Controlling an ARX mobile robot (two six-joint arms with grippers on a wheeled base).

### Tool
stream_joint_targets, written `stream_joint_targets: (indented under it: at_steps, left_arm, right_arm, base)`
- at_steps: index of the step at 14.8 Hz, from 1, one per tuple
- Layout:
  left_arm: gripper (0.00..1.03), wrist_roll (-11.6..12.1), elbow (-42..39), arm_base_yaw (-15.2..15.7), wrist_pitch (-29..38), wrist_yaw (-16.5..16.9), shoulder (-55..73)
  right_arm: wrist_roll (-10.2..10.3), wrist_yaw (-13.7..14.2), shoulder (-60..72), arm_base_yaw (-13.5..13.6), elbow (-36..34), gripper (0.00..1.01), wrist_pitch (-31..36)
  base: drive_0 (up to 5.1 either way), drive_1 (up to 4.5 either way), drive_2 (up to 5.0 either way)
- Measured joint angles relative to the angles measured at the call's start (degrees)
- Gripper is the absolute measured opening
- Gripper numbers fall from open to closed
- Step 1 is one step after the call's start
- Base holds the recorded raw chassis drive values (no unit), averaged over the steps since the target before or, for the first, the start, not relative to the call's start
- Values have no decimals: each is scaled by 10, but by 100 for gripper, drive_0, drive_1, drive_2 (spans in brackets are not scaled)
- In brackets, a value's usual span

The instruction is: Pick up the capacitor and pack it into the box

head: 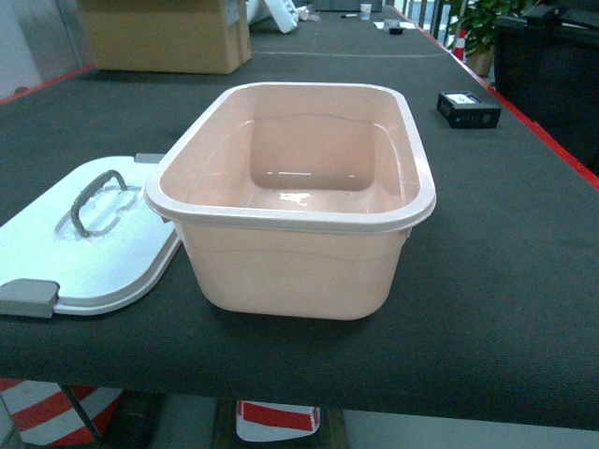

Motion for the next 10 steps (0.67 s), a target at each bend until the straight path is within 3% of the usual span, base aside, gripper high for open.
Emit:
stream_joint_targets:
  at_steps: [1,2,3,4,6,8,10]
  left_arm:
    - [44,15,3,-25,149,-88,152]
    - [44,20,29,-53,257,-81,262]
    - [44,22,96,-76,375,-50,400]
    - [44,21,181,-95,446,-16,524]
    - [44,-2,337,-125,399,46,714]
    - [44,-60,484,-144,323,108,857]
    - [57,-70,539,-157,316,116,914]
  right_arm:
    - [0,1,0,0,0,98,0]
    - [0,0,0,0,0,98,0]
    - [0,0,0,0,0,98,1]
    - [0,0,0,0,0,98,0]
    - [0,0,0,0,0,98,0]
    - [0,0,0,0,0,98,0]
    - [0,0,0,0,0,98,0]
  base:
    - [0,0,0]
    - [0,0,0]
    - [0,0,0]
    - [0,0,0]
    - [0,0,0]
    - [0,0,0]
    - [0,0,0]
